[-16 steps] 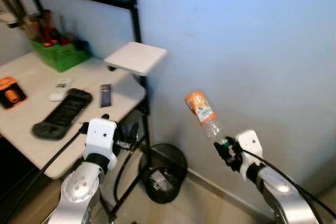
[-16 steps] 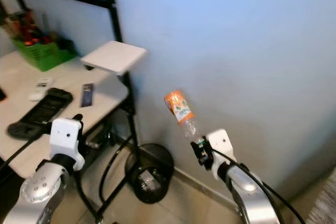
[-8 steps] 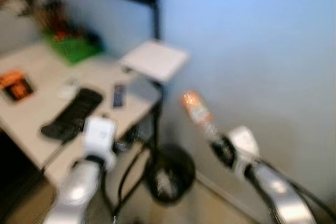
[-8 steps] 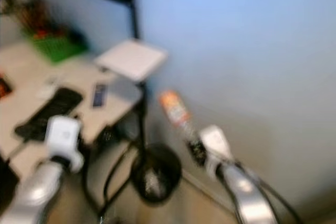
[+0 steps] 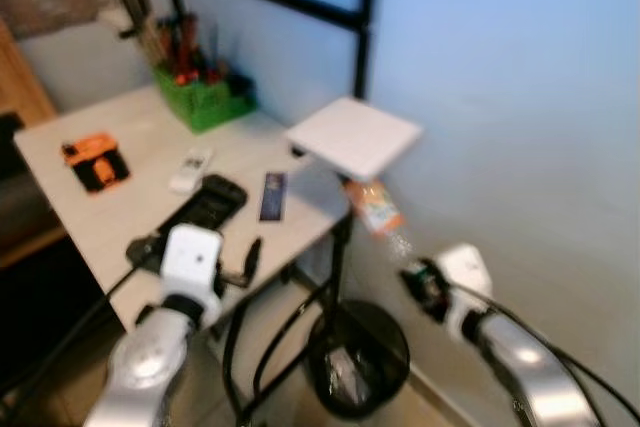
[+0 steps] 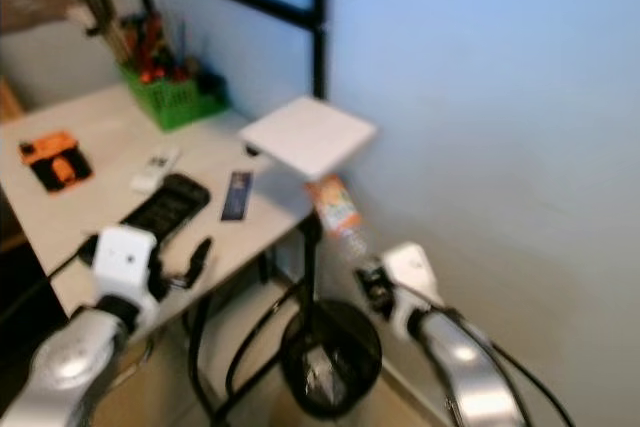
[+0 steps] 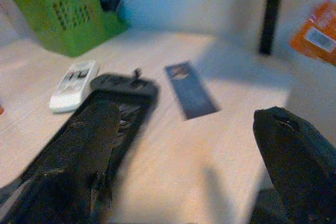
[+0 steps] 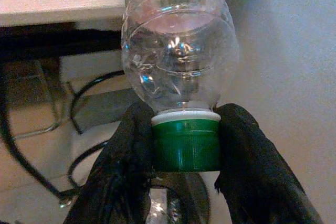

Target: Clean up the room

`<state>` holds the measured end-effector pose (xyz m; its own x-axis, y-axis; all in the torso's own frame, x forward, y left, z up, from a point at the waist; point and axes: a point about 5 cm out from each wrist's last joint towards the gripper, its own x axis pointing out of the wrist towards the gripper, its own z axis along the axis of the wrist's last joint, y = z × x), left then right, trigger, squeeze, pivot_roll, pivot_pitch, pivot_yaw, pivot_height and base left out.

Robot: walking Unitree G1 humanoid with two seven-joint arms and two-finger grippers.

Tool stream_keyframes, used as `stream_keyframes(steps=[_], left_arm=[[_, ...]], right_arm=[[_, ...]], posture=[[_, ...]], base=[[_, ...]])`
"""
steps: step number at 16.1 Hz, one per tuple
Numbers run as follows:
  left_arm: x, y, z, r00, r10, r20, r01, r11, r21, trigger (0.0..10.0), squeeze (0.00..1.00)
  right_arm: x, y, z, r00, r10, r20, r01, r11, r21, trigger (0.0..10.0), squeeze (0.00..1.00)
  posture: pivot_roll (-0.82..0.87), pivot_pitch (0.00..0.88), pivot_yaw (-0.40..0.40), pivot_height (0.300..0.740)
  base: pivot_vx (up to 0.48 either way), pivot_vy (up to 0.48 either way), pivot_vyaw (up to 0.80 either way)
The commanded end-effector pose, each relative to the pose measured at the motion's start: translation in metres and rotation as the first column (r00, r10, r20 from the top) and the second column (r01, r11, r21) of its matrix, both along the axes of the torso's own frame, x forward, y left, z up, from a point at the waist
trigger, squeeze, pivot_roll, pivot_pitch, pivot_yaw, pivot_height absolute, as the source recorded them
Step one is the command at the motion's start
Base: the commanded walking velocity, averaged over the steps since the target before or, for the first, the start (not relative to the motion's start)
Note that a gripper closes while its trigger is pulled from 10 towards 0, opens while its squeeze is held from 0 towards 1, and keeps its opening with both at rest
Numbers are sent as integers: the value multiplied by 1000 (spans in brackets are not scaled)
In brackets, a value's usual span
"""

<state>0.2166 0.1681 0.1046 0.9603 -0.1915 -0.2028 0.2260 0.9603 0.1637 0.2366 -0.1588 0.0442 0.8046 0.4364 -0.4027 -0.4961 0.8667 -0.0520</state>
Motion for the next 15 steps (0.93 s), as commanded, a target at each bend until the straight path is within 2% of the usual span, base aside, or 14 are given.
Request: stream_keyframes(steps=[1,3,4,7,8,9,11,13,14,15], left_arm=[[3,-7,1,997,-71,-7,71,997,-6,10000,0],[4,-16,1,977,-211,-33,211,978,-1,10000,0],[4,-25,3,949,-312,-43,312,950,-8,10000,0],[5,-38,7,872,-485,-73,485,874,-15,10000,0],[6,-41,8,849,-522,-80,522,853,-11,10000,0],[6,-41,8,842,-533,-82,534,846,-7,10000,0],[6,-45,7,795,-593,-127,595,804,-26,10000,0],[4,-46,3,772,-615,-162,618,785,-38,10000,0],[3,-46,0,751,-630,-199,637,770,-33,10000,0],[3,-45,-2,738,-637,-225,648,761,-30,10000,0]], right_arm=[[4,-16,0,999,-50,-10,50,996,-71,10000,0],[10,-23,-8,997,-52,-49,43,985,-169,10000,0],[13,-26,-12,995,-51,-80,32,975,-222,10000,0],[20,-32,-18,990,-86,-110,48,951,-306,10000,0],[22,-35,-18,988,-111,-109,72,946,-316,10000,0],[23,-36,-18,987,-117,-108,77,945,-318,10000,0],[21,-48,-18,987,-99,-124,40,914,-404,10000,0],[20,-51,-20,986,-89,-141,17,896,-444,10000,0],[18,-52,-23,982,-79,-174,-10,888,-459,10000,0],[10,-48,-33,964,-23,-263,-107,877,-469,10000,0]], posture=[[35,0,22,740],[34,0,20,740],[35,0,16,740],[38,0,3,740],[38,0,1,740],[37,0,0,740],[29,0,-3,740],[20,0,-2,740],[19,0,-1,740],[13,0,3,740]], base=[[0,0,0],[0,0,0],[0,0,0],[0,0,0],[0,0,0],[0,0,0],[0,0,0],[0,0,0],[0,0,0],[0,0,0]])
